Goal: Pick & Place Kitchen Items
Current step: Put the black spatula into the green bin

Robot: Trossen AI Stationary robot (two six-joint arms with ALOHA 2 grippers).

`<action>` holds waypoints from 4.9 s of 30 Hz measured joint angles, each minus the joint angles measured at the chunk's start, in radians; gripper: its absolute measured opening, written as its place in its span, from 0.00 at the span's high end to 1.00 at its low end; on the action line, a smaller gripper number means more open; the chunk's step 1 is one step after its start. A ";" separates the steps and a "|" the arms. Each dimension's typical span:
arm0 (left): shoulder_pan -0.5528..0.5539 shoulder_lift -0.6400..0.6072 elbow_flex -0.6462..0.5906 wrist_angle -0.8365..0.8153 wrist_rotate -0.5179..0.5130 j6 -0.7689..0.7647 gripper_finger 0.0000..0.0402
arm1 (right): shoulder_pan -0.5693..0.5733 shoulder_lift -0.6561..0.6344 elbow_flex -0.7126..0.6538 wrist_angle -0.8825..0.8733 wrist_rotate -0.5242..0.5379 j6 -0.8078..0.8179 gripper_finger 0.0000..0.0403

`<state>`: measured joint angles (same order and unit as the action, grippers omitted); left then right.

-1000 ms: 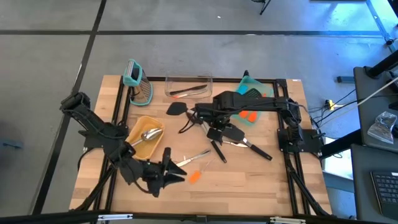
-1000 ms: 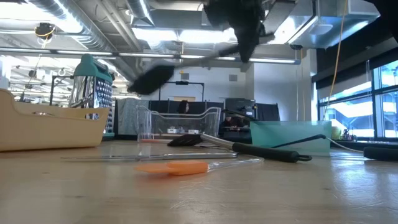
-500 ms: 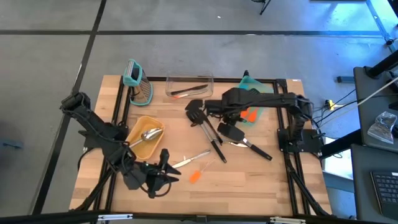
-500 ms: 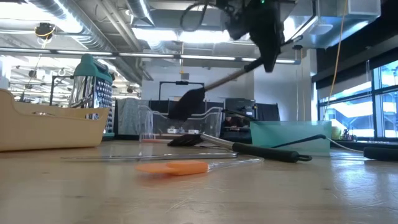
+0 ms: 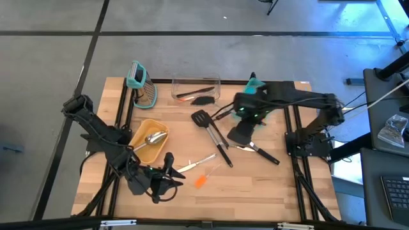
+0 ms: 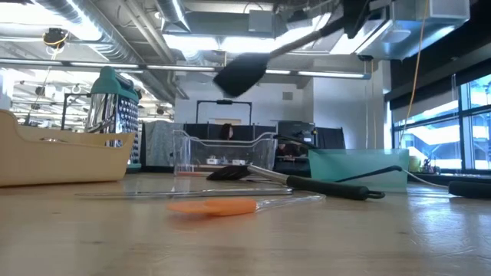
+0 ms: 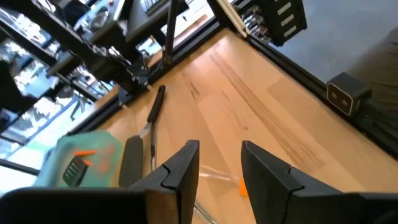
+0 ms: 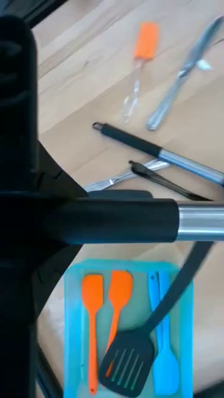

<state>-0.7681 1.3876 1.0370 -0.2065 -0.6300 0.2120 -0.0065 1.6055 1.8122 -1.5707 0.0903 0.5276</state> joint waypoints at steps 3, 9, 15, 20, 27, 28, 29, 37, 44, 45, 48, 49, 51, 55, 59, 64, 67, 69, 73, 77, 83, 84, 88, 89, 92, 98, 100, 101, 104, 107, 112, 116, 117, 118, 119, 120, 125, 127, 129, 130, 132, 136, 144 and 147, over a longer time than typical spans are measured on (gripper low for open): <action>0.000 0.000 0.000 -0.039 -0.003 -0.043 0.71 | 0.001 -0.054 0.000 0.000 0.011 0.039 0.83; 0.000 0.005 0.000 -0.101 -0.005 -0.138 0.71 | 0.001 -0.123 0.000 0.000 0.142 0.052 0.83; 0.002 0.036 0.000 -0.110 -0.006 -0.174 0.71 | 0.003 -0.180 0.030 -0.001 0.376 0.011 0.83; 0.015 0.077 -0.002 -0.106 -0.035 -0.177 0.71 | 0.023 -0.203 0.113 0.000 0.707 -0.078 0.83; 0.051 0.142 -0.002 -0.125 -0.075 -0.224 0.71 | 0.022 -0.200 0.162 0.000 1.100 -0.219 0.83; 0.055 0.151 -0.002 -0.132 -0.075 -0.231 0.71 | 0.015 -0.197 0.162 0.000 1.135 -0.249 0.83; 0.061 0.159 -0.002 -0.138 -0.075 -0.238 0.71 | 0.007 -0.193 0.162 0.000 1.165 -0.269 0.83; 0.078 0.170 -0.002 -0.188 -0.087 -0.294 0.71 | -0.117 -0.184 0.162 0.000 1.090 -0.303 0.83; 0.074 0.169 -0.002 -0.184 -0.087 -0.296 0.71 | -0.169 -0.191 0.076 0.001 0.685 -0.251 0.83; 0.074 0.169 -0.002 -0.185 -0.087 -0.297 0.71 | -0.156 -0.199 0.040 0.000 0.633 -0.251 0.83; 0.074 0.169 -0.002 -0.184 -0.087 -0.304 0.71 | -0.112 -0.238 -0.103 0.001 0.546 -0.211 0.83; 0.074 0.169 -0.002 -0.183 -0.087 -0.303 0.71 | -0.098 -0.256 -0.158 0.001 0.529 -0.187 0.83; 0.074 0.169 -0.002 -0.178 -0.087 -0.304 0.71 | -0.079 -0.302 -0.273 0.000 0.495 -0.147 0.83; 0.075 0.168 -0.002 -0.152 -0.087 -0.300 0.71 | -0.062 -0.416 -0.463 -0.002 0.447 -0.073 0.83; 0.077 0.168 -0.002 -0.133 -0.087 -0.297 0.71 | -0.074 -0.540 -0.593 -0.002 0.451 -0.033 0.83; 0.082 0.168 -0.002 -0.107 -0.116 -0.287 0.71 | -0.128 -0.596 -0.697 -0.001 0.458 -0.022 0.83; 0.097 0.168 -0.002 -0.088 -0.121 -0.276 0.71 | -0.165 -0.594 -0.736 -0.001 0.457 -0.021 0.83; 0.112 0.168 -0.002 -0.057 -0.127 -0.259 0.71 | -0.177 -0.578 -0.743 -0.001 0.460 -0.003 0.83; 0.152 0.168 -0.001 0.039 -0.132 -0.199 0.71 | -0.167 -0.568 -0.733 -0.002 0.444 0.055 0.83; 0.180 0.168 -0.001 0.126 -0.142 -0.118 0.71 | -0.112 -0.581 -0.683 0.014 0.356 0.095 0.83; 0.206 0.167 -0.110 0.541 -0.020 0.045 0.71 | 0.054 -0.667 -0.592 0.230 0.269 0.150 0.83; 0.214 0.167 -0.161 0.683 0.033 0.080 0.71 | 0.082 -0.685 -0.583 0.285 0.264 0.149 0.83; 0.275 0.167 -0.381 1.269 0.209 0.101 0.71 | 0.173 -0.753 -0.576 0.485 0.287 0.144 0.83; 0.298 0.167 -0.433 1.387 0.220 0.077 0.71 | 0.194 -0.765 -0.579 0.543 0.304 0.132 0.83; 0.363 0.167 -0.546 1.693 0.272 0.004 0.71 | 0.255 -0.781 -0.599 0.721 0.340 0.054 0.84; 0.462 0.163 -0.546 1.772 0.304 -0.077 0.71 | 0.357 -0.731 -0.705 1.233 0.332 -0.216 0.84; 0.484 0.167 -0.512 1.767 0.361 -0.068 0.71 | 0.375 -0.693 -0.761 1.394 0.305 -0.293 0.84; 0.492 0.168 -0.498 1.765 0.388 -0.062 0.71 | 0.384 -0.674 -0.791 1.470 0.297 -0.323 0.84; 0.509 0.167 -0.450 1.769 0.430 -0.032 0.71 | 0.405 -0.628 -0.902 1.742 0.289 -0.383 0.84; 0.511 0.166 -0.409 1.757 0.423 0.011 0.71 | 0.411 -0.586 -1.045 2.096 0.230 -0.402 0.84; 0.543 0.166 -0.324 1.580 0.414 -0.007 0.71 | 0.383 -0.504 -1.241 2.608 0.080 -0.386 0.84; 0.565 0.166 -0.214 1.373 0.439 -0.049 0.67 | 0.336 -0.450 -1.281 2.657 0.015 -0.284 0.84; 0.567 0.166 -0.183 1.329 0.439 -0.049 0.65 | 0.330 -0.437 -1.281 2.659 0.010 -0.266 0.84; 0.569 0.166 -0.154 1.289 0.438 -0.047 0.63 | 0.324 -0.424 -1.276 2.662 0.010 -0.243 0.84; 0.570 0.166 -0.124 1.249 0.435 -0.041 0.61 | 0.318 -0.414 -1.270 2.660 0.010 -0.220 0.84; 0.570 0.166 -0.097 1.211 0.427 -0.032 0.58 | 0.314 -0.411 -1.269 2.655 0.008 -0.217 0.84; 0.563 0.166 0.003 1.116 0.351 -0.003 0.46 | 0.307 -0.407 -1.264 2.624 0.016 -0.267 0.84; 0.576 0.176 0.028 1.095 0.345 -0.038 0.42 | 0.300 -0.406 -1.264 2.604 0.014 -0.274 0.84; 0.595 0.204 0.049 1.093 0.345 -0.084 0.39 | 0.294 -0.407 -1.264 2.590 0.033 -0.282 0.84; 0.603 0.225 0.061 1.093 0.346 -0.108 0.39 | 0.291 -0.407 -1.264 2.577 0.048 -0.283 0.84; 0.618 0.277 0.086 1.094 0.347 -0.156 0.38 | 0.288 -0.406 -1.264 2.561 0.072 -0.299 0.84; 0.632 0.367 0.149 1.134 0.379 -0.200 0.38 | 0.290 -0.411 -1.264 2.559 0.102 -0.328 0.84; 0.637 0.389 0.176 1.123 0.390 -0.182 0.38 | 0.290 -0.411 -1.263 2.525 0.105 -0.335 0.84; 0.632 0.379 0.176 1.105 0.388 -0.167 0.37 | 0.290 -0.410 -1.263 2.519 0.108 -0.342 0.84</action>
<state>-0.1362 1.7664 1.2129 0.8986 -0.2418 0.0451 0.2836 1.1953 0.5491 0.9484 0.1988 0.1859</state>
